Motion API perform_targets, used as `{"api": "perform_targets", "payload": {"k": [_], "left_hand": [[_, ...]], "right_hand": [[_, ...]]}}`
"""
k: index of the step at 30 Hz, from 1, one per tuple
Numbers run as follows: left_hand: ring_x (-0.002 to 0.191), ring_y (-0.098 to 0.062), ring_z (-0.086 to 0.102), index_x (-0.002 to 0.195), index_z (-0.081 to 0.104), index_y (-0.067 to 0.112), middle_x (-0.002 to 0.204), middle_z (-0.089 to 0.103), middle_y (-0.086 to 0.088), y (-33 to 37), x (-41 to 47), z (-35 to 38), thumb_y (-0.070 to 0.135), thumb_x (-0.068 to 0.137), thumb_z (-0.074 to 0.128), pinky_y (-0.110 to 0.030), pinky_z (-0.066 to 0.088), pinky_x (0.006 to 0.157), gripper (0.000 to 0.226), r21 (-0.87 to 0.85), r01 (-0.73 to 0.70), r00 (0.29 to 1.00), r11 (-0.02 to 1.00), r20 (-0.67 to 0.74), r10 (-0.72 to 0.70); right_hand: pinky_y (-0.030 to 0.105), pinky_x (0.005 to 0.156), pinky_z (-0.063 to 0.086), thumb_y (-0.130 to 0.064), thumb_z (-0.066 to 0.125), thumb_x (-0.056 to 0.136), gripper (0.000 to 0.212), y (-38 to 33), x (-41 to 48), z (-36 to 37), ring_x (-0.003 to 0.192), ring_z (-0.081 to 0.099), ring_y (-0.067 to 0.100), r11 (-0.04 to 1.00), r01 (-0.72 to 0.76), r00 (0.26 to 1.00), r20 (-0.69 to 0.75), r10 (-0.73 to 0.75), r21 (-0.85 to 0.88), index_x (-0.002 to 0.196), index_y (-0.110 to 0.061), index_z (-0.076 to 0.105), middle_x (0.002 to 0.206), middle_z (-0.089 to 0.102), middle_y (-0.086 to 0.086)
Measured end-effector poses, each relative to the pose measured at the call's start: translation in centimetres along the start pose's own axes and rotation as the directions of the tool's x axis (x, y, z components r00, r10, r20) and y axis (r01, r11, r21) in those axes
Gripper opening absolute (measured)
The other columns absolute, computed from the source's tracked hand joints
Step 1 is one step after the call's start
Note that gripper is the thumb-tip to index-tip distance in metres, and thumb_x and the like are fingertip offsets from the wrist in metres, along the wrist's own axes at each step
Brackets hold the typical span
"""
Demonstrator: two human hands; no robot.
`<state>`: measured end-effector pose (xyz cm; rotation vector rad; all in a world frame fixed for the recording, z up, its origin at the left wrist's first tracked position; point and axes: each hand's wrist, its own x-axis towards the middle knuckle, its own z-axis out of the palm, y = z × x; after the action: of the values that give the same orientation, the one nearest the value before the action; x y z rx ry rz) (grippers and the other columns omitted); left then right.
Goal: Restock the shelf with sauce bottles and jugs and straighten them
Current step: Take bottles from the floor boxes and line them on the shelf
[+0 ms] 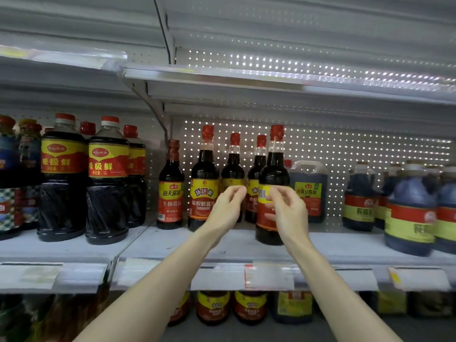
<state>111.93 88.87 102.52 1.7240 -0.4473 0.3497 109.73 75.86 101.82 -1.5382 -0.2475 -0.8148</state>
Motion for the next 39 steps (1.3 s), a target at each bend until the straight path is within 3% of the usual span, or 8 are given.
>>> {"api": "perform_targets", "payload": {"k": [6,11,14,19,28,31,35,39], "left_hand": [[0.111,-0.011,0.049,0.134,0.046,0.017,0.128,0.053,0.003,0.2,1.2,4.1,0.040,0.104,0.031,-0.031,0.037,0.091,0.040,-0.159,0.132,0.991,0.978,0.059,-0.124],[0.114,-0.017,0.052,0.126,0.053,0.024,0.131,0.056,0.001,0.5,1.6,5.7,0.050,0.102,0.026,-0.040,0.041,0.101,0.044,-0.233,0.254,0.962,0.939,0.156,-0.222],[0.128,-0.026,0.048,0.139,0.044,0.022,0.142,0.049,-0.007,0.5,1.9,6.1,0.050,0.102,0.027,-0.043,0.039,0.101,0.049,-0.274,0.325,0.943,0.905,0.165,-0.289],[0.124,-0.026,0.051,0.139,0.046,0.024,0.140,0.051,-0.007,0.0,1.9,5.8,0.052,0.101,0.027,-0.046,0.042,0.103,0.050,-0.243,0.298,0.953,0.923,0.139,-0.270],[0.093,-0.007,0.056,0.118,0.050,0.034,0.104,0.060,0.010,-0.7,1.0,3.4,0.048,0.102,0.027,-0.030,0.047,0.073,0.032,-0.129,0.166,0.985,0.978,0.067,-0.158],[0.095,-0.011,0.054,0.118,0.048,0.028,0.109,0.055,0.005,-0.8,1.4,2.7,0.046,0.103,0.027,-0.034,0.043,0.081,0.032,-0.119,0.165,0.986,0.979,0.027,-0.163],[0.113,-0.018,0.048,0.140,0.039,0.020,0.128,0.050,0.001,-1.0,1.9,2.9,0.046,0.103,0.026,-0.040,0.040,0.094,0.047,-0.158,0.225,0.974,0.961,0.067,-0.217],[0.111,-0.017,0.051,0.142,0.041,0.023,0.138,0.052,-0.003,-0.9,2.2,3.4,0.049,0.103,0.024,-0.040,0.041,0.098,0.050,-0.212,0.291,0.954,0.933,0.135,-0.267]], "right_hand": [[0.041,0.098,0.047,-0.035,0.045,0.101,0.026,1.0,0.8,-4.2,0.113,0.054,0.013,0.987,-0.141,0.988,0.055,0.145,-0.075,0.125,-0.031,0.051,0.127,0.058,-0.003],[0.031,0.089,0.042,-0.038,0.038,0.103,0.048,1.3,1.0,-4.2,0.121,0.045,0.016,0.965,-0.245,0.954,0.157,0.257,-0.090,0.150,-0.028,0.030,0.143,0.042,0.000],[0.030,0.094,0.041,-0.037,0.037,0.103,0.050,1.3,1.1,-4.1,0.118,0.044,0.013,0.970,-0.228,0.952,0.188,0.240,-0.079,0.151,-0.027,0.026,0.147,0.040,0.001],[0.039,0.107,0.039,-0.044,0.038,0.102,0.051,2.3,2.0,-4.4,0.131,0.042,0.018,0.966,-0.249,0.943,0.212,0.257,-0.066,0.150,-0.034,0.026,0.150,0.038,-0.003],[0.046,0.107,0.042,-0.047,0.038,0.101,0.046,3.6,3.6,-2.3,0.122,0.052,0.017,0.956,-0.292,0.912,0.295,0.284,-0.017,0.144,-0.032,0.038,0.137,0.053,-0.003],[0.044,0.105,0.043,-0.044,0.036,0.102,0.039,3.7,3.8,-1.9,0.118,0.053,0.018,0.958,-0.287,0.912,0.301,0.280,-0.020,0.138,-0.030,0.043,0.134,0.053,0.000],[0.048,0.108,0.039,-0.051,0.037,0.099,0.049,4.6,3.2,-1.2,0.124,0.044,0.023,0.950,-0.207,0.951,0.178,0.251,-0.234,0.145,-0.036,0.034,0.136,0.035,0.000],[0.049,0.105,0.042,-0.054,0.041,0.095,0.055,5.0,2.7,-0.8,0.127,0.044,0.022,0.967,-0.143,0.966,0.184,0.183,-0.209,0.147,-0.040,0.028,0.144,0.038,0.001]]}}
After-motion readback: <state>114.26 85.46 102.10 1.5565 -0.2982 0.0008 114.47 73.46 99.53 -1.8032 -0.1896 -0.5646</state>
